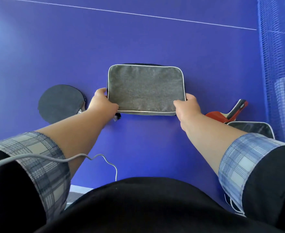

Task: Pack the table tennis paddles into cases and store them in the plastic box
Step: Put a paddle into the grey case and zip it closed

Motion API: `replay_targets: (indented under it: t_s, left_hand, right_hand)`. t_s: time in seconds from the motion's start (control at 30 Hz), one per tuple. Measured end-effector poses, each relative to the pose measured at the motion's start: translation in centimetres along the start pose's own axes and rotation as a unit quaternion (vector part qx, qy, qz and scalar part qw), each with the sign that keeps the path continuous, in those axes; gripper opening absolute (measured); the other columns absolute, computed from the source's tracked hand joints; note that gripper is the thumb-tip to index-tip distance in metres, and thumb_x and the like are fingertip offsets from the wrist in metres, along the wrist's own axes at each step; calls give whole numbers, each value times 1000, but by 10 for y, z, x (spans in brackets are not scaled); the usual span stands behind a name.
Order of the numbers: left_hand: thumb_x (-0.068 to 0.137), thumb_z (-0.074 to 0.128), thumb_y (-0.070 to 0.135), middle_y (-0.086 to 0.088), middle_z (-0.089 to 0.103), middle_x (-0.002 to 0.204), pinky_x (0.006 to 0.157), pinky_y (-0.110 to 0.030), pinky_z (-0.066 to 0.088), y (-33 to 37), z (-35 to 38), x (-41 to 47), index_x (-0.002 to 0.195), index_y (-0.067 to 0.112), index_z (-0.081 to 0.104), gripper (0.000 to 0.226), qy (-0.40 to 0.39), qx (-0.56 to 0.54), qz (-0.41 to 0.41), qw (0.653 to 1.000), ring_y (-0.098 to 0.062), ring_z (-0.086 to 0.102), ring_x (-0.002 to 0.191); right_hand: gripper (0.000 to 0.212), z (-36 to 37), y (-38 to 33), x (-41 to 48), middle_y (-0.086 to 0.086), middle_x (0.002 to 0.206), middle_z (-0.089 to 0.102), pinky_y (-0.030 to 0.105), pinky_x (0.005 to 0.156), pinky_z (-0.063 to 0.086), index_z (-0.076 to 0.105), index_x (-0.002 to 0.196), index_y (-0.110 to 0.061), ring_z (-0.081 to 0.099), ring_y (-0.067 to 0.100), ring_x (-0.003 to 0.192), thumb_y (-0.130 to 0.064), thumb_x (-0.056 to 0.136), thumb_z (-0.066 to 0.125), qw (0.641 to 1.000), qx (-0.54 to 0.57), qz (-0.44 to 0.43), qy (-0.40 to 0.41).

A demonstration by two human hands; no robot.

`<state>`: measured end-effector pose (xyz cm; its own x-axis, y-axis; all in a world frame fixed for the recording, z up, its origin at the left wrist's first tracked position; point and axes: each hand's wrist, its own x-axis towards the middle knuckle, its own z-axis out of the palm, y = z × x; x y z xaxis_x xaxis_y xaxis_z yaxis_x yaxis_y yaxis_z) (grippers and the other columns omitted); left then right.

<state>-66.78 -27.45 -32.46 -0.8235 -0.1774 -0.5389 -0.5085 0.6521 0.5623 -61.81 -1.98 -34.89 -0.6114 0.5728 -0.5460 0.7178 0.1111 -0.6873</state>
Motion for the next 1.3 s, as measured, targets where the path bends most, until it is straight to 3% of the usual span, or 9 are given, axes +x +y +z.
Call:
replay_targets:
  t_s: [0.07, 0.2, 0.33, 0.57, 0.67, 0.9, 1.07, 1.2, 1.3]
  left_hand:
    - [74, 66, 17, 5, 66, 95, 50, -27, 45, -17, -11, -20, 144, 32, 29, 81, -21, 6, -7, 1000, -20, 65, 71]
    - [70, 82, 17, -6, 66, 106, 78, -43, 58, -60, -32, -59, 121, 17, 50, 60, -87, -14, -15, 996, -26, 66, 89]
    - [70, 84, 23, -7, 67, 106, 72, -40, 62, -113, -38, -94, 114, 15, 54, 54, -145, -43, -61, 987, -22, 71, 83]
    - [89, 69, 29, -7, 66, 98, 74, -37, 62, -181, -21, -145, 96, 26, 53, 17, -283, -32, -87, 955, -19, 72, 86]
    - [92, 62, 38, -4, 61, 114, 70, -31, 61, -178, -27, -146, 114, 23, 54, 28, -342, -18, -89, 935, -17, 70, 89]
    - [92, 56, 38, -10, 50, 138, 57, -29, 45, -176, -56, -106, 147, 16, 34, 63, -64, 100, -6, 993, -23, 61, 81]
    - [92, 58, 33, -8, 53, 132, 68, -32, 47, -170, -43, -88, 139, 13, 43, 52, -109, 156, 116, 975, -24, 56, 83]
    - [90, 60, 33, -4, 56, 125, 54, -25, 42, -174, -28, -94, 140, 21, 47, 53, -136, 127, 98, 978, -13, 58, 70]
    - [86, 64, 30, -4, 58, 120, 53, -24, 43, -169, -22, -104, 110, 26, 57, 26, -106, 99, 100, 984, -18, 62, 73]
  right_hand:
    - [29, -3, -3, -13, -4, 74, 56, 11, 33, 24, 64, 102, -23, 41, 15, 54, -11, 80, 50, 999, -6, -20, -24]
    - [21, 1, 1, -44, -3, 83, 63, 25, 52, 35, 64, 99, -27, 49, 20, 69, -18, 82, 55, 993, -59, -70, -80]
    - [39, 23, 5, -76, 2, 108, 67, 37, 81, 55, 57, 121, -25, 62, 24, 95, -28, 83, 64, 981, -130, -99, -104]
    - [81, 62, 43, -143, 8, 163, 19, 41, 110, 37, 30, 155, -19, 34, 34, 142, -40, 87, 70, 927, -351, -127, -43]
    - [85, 73, 57, -160, 9, 166, 11, 40, 114, 33, 25, 157, -20, 30, 33, 145, -39, 87, 69, 946, -306, -103, -8]
    - [78, 93, 90, -211, 6, 155, 29, 33, 96, 43, 27, 157, -16, 53, 28, 124, -34, 89, 63, 981, -190, -29, -40]
    - [67, 95, 99, -216, 7, 149, 33, 37, 84, 55, 38, 147, -10, 59, 28, 104, -31, 89, 63, 982, -181, -30, -50]
    - [76, 87, 101, -210, 6, 160, 23, 34, 89, 47, 26, 155, -13, 51, 25, 121, -36, 91, 61, 980, -188, -36, -48]
    - [85, 79, 99, -208, 3, 166, 12, 33, 96, 40, 16, 160, -16, 42, 24, 136, -44, 93, 61, 984, -163, -38, -66]
